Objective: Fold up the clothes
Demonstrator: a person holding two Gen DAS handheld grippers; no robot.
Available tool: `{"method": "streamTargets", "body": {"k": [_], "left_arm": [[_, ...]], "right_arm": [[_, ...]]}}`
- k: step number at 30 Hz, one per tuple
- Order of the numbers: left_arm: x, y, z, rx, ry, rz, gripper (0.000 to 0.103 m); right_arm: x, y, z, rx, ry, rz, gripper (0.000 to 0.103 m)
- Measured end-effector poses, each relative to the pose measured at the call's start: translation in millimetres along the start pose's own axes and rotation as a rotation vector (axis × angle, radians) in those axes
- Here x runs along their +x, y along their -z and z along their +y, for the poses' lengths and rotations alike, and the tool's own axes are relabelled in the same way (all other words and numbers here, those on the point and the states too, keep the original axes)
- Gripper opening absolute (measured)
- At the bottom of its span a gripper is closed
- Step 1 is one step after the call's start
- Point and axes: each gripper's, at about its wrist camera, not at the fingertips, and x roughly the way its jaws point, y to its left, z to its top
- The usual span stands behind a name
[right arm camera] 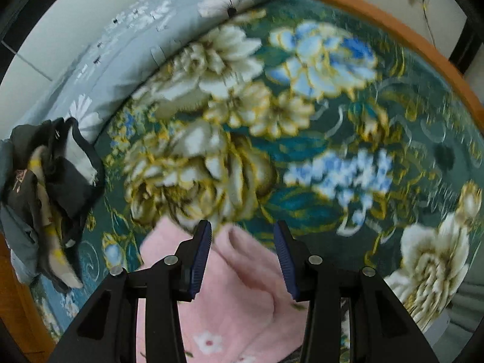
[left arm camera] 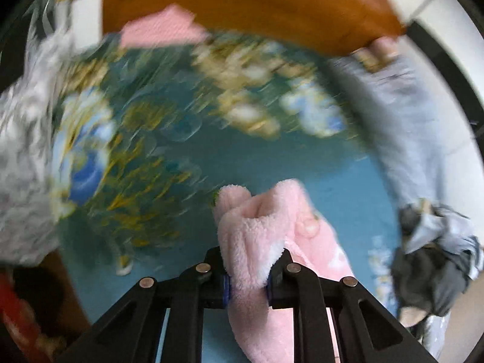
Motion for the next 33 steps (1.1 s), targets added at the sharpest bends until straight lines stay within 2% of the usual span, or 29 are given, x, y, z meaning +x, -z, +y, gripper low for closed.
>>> {"method": "streamTargets", "body": {"k": [2,4,7,8,9,11,13,16,18,22,24,27,30,32,33], "left_arm": [[12,4,8,-0.002,-0.031,0.031,0.019],[17,7,6,-0.020,-0.033,0.035,0.023],[22,8,3,-0.058,-0.035,0.057,0.030],[21,8,4,-0.072,-0.041,0.069,0.036],[19,9,7,-0.091,-0.055,0.074,0.051],[15,10,14,-0.132,-0.089,0.073,0.060],[10,11,23,-0.179,-0.115,0.064,0.060],[-5,17,32,-0.250,-0.086,0.026,0.060],[-14,22,27,-0.248,-0.062,-0.002,0.060],[-30,32,15,-0.244,-0.014,-0.059,0.060],[-36,39,-1,-0.191,0.014,-0.063,0.060],[-41,51,-22,-0.118,0.058,-0.065,0.060],[-26,71,-44,-0.034,0.084,0.001,0.060],[-13,84,-56,0.003,0.085,0.056,0.060],[-8,92,-62,0.015,0.093,0.081,0.060]], "right_arm": [[9,8,1,-0.021,-0.006,0.051,0.044],[19,19,7,-0.087,-0.009,0.113,0.044],[30,36,8,-0.116,-0.022,0.191,0.044],[35,42,7,-0.120,-0.026,0.219,0.044],[39,47,3,-0.108,-0.019,0.233,0.044],[46,55,-8,-0.060,-0.003,0.247,0.044],[53,58,-19,0.011,-0.020,0.251,0.044],[55,57,-21,0.079,-0.038,0.228,0.042],[49,55,-8,0.026,-0.009,0.214,0.008],[22,50,11,-0.106,0.027,0.180,0.008],[3,47,16,-0.181,0.037,0.161,0.008],[1,57,-12,-0.186,0.127,0.194,0.008],[23,75,-34,-0.125,0.142,0.249,0.008],[38,88,-32,-0.176,0.184,0.294,0.009],[39,89,-32,-0.194,0.189,0.288,0.010]]}}
